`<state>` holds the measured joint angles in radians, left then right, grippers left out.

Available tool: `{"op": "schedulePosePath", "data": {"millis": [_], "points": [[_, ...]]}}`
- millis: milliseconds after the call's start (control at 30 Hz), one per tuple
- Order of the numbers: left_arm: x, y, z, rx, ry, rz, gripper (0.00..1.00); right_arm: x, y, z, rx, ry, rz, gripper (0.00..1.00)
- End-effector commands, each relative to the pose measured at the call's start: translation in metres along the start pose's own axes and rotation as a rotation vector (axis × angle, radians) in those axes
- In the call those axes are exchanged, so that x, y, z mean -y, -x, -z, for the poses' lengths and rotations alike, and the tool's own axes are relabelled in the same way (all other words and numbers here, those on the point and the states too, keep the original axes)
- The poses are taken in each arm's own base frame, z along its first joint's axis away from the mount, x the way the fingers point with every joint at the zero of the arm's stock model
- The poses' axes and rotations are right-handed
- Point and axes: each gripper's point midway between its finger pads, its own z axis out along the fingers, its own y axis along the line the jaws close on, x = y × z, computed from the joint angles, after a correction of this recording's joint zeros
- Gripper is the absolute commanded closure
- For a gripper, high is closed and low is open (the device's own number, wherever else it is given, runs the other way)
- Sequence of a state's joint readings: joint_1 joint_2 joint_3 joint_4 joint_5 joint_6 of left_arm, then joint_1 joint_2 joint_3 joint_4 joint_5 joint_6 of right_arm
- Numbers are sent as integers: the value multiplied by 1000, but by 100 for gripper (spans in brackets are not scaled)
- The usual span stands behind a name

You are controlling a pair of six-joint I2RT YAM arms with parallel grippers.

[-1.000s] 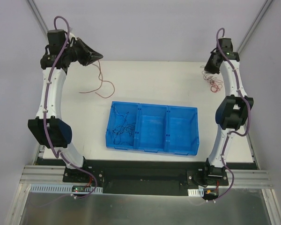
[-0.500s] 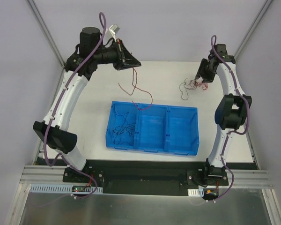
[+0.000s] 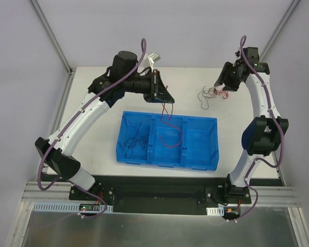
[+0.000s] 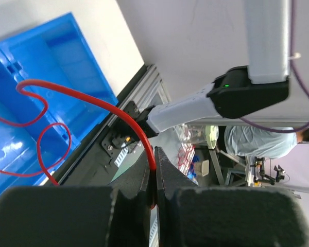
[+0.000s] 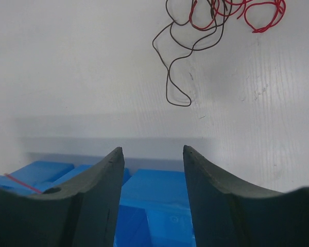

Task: Untangle the cables

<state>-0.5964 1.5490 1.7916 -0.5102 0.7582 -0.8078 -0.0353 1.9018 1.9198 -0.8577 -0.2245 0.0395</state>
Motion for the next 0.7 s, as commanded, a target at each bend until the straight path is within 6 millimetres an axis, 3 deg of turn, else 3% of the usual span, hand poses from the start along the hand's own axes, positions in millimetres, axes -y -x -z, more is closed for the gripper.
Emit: {"op": "schedulePosePath", "data": {"millis": [0,433,667], "points": [[-12,-13,-8,-23,20,-22,100,-12,4,28,55,66,-16,48],[-81,-57,-47,-229,107,153,100,-6,-4,30,46,82,-38,48],[-112,-55,-75,-307,136,169,100,-7,-6,29,41,91,-46,48]]}}
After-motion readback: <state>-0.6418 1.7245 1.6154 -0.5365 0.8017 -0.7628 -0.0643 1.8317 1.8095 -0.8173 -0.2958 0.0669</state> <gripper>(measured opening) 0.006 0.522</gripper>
